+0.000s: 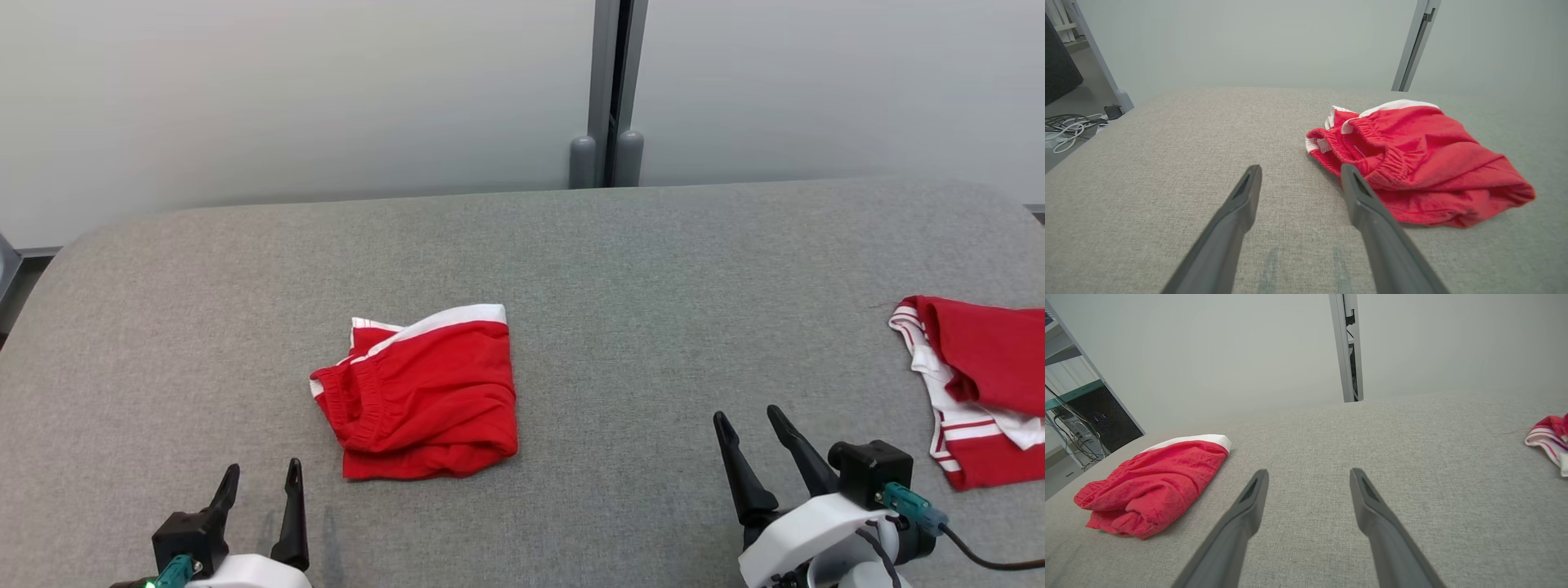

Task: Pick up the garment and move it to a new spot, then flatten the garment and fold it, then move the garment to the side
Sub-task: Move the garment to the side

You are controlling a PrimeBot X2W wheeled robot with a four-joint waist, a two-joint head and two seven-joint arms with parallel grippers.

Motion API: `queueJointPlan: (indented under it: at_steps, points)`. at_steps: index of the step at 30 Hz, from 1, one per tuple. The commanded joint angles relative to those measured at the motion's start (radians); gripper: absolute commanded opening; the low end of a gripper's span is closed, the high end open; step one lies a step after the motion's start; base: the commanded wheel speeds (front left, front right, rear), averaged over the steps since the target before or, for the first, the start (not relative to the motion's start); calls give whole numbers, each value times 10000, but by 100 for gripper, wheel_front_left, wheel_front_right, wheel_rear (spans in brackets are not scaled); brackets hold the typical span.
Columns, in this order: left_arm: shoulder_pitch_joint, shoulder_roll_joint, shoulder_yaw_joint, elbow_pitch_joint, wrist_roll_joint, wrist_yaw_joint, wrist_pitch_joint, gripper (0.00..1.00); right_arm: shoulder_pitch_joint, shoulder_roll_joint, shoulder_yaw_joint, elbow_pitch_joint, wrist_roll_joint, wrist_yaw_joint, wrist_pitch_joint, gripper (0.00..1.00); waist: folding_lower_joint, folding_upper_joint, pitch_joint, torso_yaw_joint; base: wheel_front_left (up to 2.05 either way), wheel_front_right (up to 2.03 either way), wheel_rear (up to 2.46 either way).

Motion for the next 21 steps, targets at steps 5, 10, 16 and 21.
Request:
queueJointPlan:
  at_steps: [5, 10, 16, 21]
  points:
    - [33, 41, 12, -77, 5, 17, -43, 100, 3, -59, 2, -57, -37, -1, -45, 100, 0, -1, 115, 38, 0, 0, 0]
    - [-236, 44, -187, -167, -122, 0, -43, 100, -196, -51, 140, -5, 38, -1, -45, 100, 0, -1, 467, 294, 0, 0, 0]
    - [-739, 47, -839, -170, -421, -76, -43, 100, -1046, -48, 753, 266, 786, -1, -46, 100, 0, -1, 1247, 1433, 0, 0, 0]
    - [-1047, 43, -1144, -163, -550, -82, -43, 100, -1830, -64, 1203, 738, 880, -1, -45, 100, 0, -1, 1674, 2338, 0, 0, 0]
